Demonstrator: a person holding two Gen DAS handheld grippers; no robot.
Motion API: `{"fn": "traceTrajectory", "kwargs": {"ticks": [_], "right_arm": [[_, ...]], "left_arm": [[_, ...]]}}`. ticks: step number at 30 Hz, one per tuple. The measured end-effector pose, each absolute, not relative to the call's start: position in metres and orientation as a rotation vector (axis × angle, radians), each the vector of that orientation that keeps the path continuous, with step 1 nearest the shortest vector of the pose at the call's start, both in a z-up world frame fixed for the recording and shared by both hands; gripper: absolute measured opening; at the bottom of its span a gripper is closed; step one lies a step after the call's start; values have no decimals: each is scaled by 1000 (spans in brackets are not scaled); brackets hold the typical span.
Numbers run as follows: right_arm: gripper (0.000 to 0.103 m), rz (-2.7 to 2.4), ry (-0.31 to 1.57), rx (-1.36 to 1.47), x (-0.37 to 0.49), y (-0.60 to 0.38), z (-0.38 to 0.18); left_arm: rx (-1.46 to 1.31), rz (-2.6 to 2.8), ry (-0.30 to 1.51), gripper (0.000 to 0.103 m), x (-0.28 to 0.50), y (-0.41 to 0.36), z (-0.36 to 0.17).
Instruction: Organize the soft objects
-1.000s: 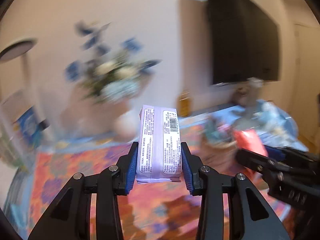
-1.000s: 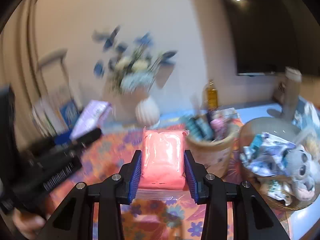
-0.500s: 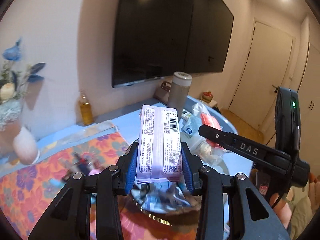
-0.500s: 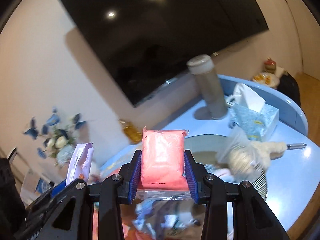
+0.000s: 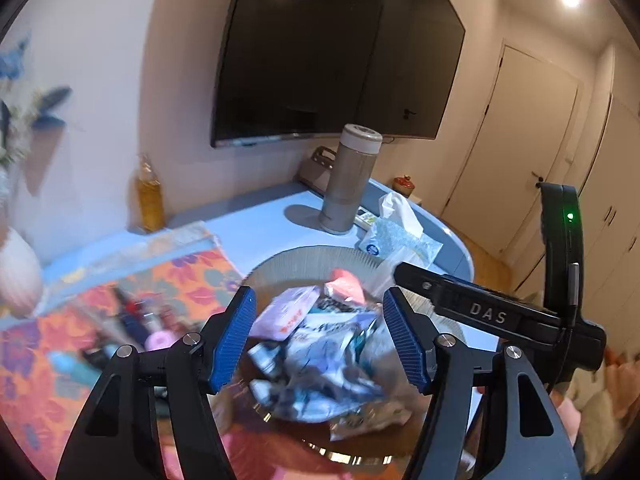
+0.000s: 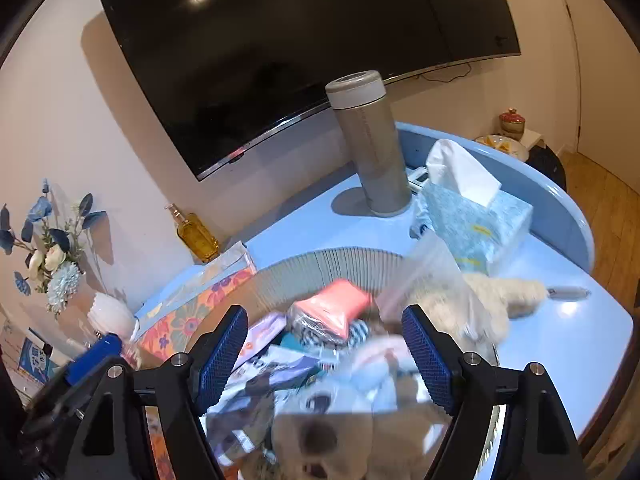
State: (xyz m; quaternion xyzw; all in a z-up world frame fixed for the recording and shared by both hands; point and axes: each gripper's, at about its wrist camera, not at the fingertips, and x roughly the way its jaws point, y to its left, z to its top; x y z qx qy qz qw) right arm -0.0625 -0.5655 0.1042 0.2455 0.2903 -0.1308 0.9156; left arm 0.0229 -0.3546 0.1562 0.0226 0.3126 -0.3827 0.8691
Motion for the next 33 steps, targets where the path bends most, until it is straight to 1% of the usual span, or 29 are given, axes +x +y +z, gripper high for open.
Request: {"fn": "traceTrajectory", "kwargs": {"ticks": [4, 8, 10, 12, 13, 14, 15, 16, 17, 18, 19, 23, 26, 27, 28, 30, 33], "right_arm": [[78, -283, 545, 419, -87, -537, 127], [78, -208, 484, 296, -108, -487, 158], [80, -157, 445, 263, -118, -458, 172], [82, -62, 403, 252, -126, -425, 184], [85, -11, 389, 244, -129, -409, 187], [92, 54, 379, 242, -130, -394, 188], [95, 166, 376, 253, -129, -373, 185], [98, 241, 383, 267, -127, -357, 180], [98, 303, 401, 275, -123, -339, 172], [98, 347, 432, 266, -116, -313, 159], [98, 350, 448, 250, -112, -297, 150], [98, 280, 437, 164, -96, -237, 109], [98, 229, 412, 169, -85, -226, 94], [98, 215, 400, 168, -82, -225, 90], [98, 191, 392, 153, -78, -225, 87], [98, 134, 401, 108, -68, -222, 80], [98, 99, 415, 63, -54, -223, 65]], "left_arm": [[39, -759, 600, 64, -1, -317, 178], [74, -640, 533, 64, -30, -255, 207], [71, -540, 506, 64, -44, -212, 225], [60, -484, 466, 64, -59, -177, 240], [57, -442, 432, 64, -71, -153, 250], [60, -402, 405, 64, -82, -134, 256], [62, -370, 388, 64, -91, -119, 260], [63, -336, 379, 64, -99, -102, 261], [61, -311, 379, 64, -103, -90, 259], [51, -271, 381, 69, -107, -74, 254], [35, -226, 385, 76, -108, -60, 246], [-17, -117, 408, 76, -105, -25, 202], [-17, -52, 379, 77, -96, -18, 166], [-6, -26, 365, 82, -90, -20, 151], [5, -7, 362, 93, -85, -20, 140], [26, 16, 362, 102, -72, -27, 115], [58, 21, 419, 102, -52, -36, 80]]}}
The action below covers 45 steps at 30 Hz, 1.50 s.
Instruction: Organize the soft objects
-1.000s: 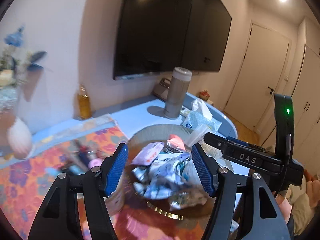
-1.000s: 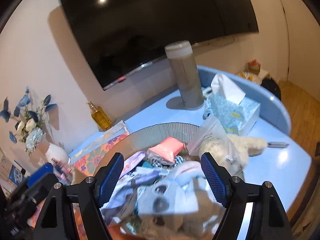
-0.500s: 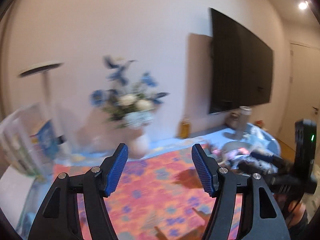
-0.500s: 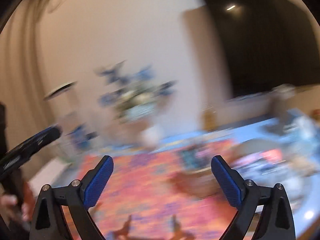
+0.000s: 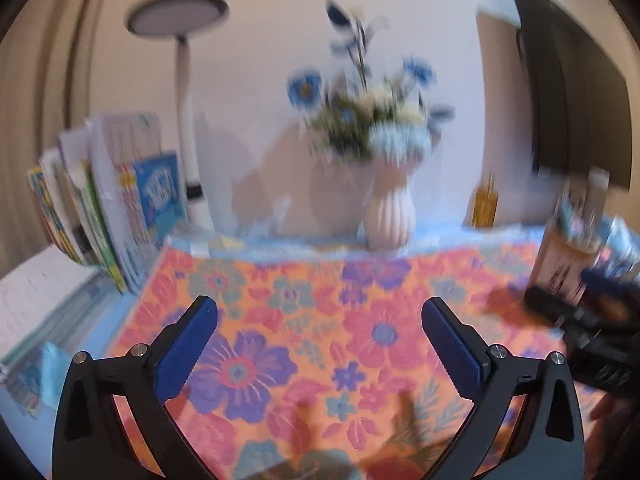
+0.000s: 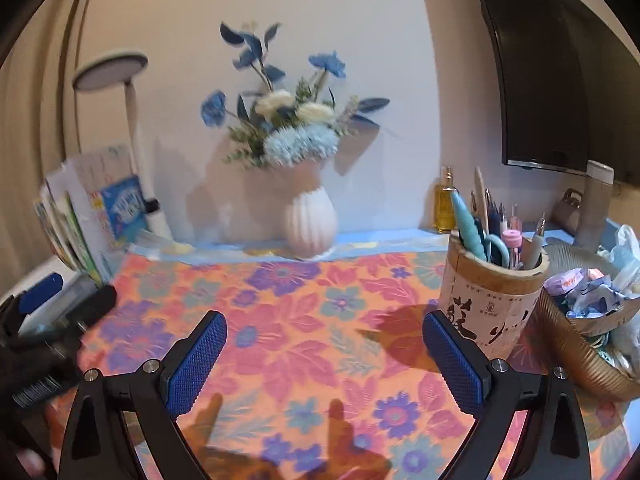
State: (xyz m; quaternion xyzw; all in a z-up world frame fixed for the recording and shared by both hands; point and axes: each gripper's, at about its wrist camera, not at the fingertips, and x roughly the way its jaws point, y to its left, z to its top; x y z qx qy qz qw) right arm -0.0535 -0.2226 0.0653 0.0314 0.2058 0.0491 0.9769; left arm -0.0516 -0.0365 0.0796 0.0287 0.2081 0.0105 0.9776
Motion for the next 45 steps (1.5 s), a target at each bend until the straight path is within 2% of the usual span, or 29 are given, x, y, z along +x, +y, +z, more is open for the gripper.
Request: {"fn": "traceTrajectory", "kwargs": {"ticks": [3, 4, 7, 10, 33, 45], "right_arm": [[98, 64, 423, 5, -45, -218, 47], [98, 66, 434, -1, -42, -217, 42], [98, 110, 453, 5, -37, -216, 40], [103, 104, 439, -4, -41, -215, 38], [103, 79, 460, -70, -40, -203, 29], [103, 83, 471, -94, -37, -199, 28]], "left_arm": [[49, -20, 507, 102, -36, -41, 48], [44, -39, 585, 102, -25, -41, 44], [5, -53, 628, 102, -17, -32, 38], [-18, -29, 619, 102, -18, -27, 37], [8, 38, 608, 102, -21, -30, 40], [17, 59, 678, 102, -11, -27, 33]]}}
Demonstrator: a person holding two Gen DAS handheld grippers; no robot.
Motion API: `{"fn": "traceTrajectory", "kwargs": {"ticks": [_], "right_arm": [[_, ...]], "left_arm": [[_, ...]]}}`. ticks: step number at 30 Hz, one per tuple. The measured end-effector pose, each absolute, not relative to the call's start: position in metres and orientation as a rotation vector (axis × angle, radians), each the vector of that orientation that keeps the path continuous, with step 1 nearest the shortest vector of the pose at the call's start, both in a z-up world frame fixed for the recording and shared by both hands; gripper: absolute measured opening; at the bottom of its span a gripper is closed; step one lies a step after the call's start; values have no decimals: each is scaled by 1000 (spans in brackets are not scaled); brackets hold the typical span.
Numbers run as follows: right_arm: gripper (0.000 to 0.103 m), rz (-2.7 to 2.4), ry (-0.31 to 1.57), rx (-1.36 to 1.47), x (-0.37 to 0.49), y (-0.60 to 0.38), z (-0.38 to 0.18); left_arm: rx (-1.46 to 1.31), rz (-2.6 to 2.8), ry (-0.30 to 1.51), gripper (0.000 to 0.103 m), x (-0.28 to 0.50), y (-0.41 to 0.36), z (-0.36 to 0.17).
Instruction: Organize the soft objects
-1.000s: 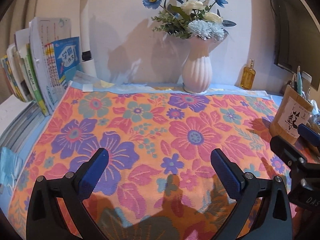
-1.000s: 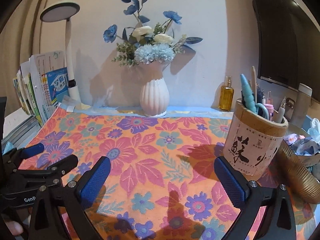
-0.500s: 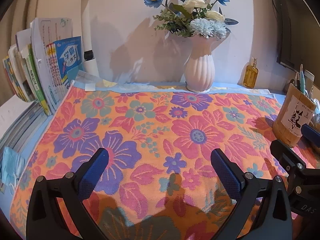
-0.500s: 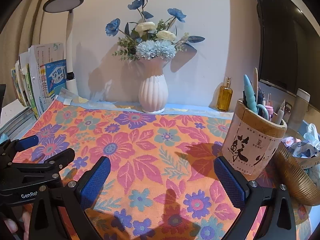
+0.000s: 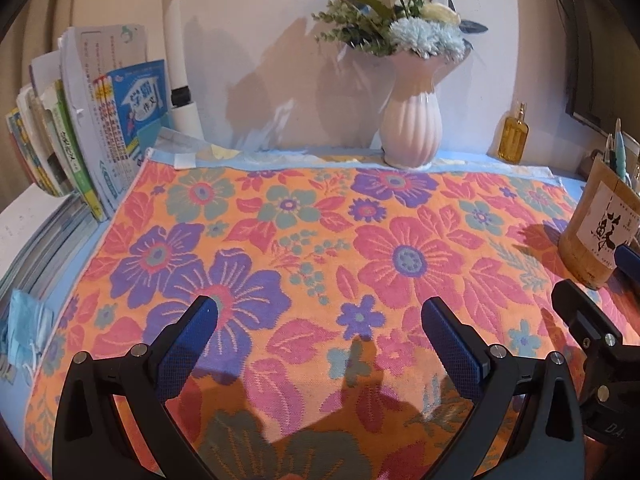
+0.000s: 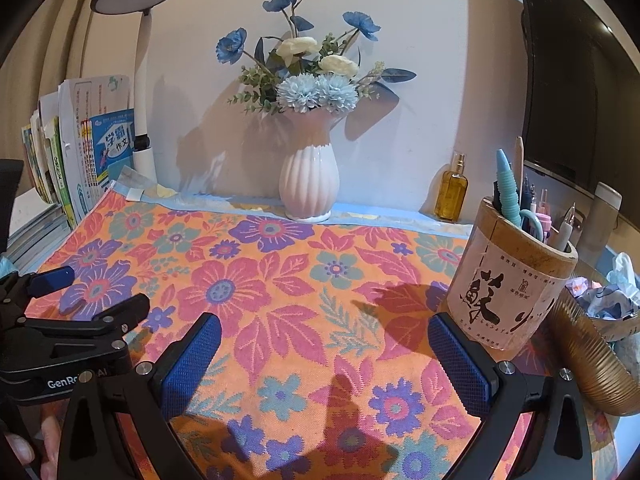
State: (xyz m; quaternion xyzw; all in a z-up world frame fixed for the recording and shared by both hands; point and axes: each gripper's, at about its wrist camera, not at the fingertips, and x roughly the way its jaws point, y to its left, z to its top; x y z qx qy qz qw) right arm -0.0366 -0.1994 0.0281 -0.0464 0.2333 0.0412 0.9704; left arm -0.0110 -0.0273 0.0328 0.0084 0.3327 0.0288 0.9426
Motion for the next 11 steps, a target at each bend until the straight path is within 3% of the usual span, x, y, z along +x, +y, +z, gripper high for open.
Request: {"fn": "traceTrajectory", "kwargs": {"ticks": [11], "right_arm": [[103, 81, 485, -97, -33, -200, 26]], "left_arm": [[72, 82, 565, 102, -21, -28, 44]]}}
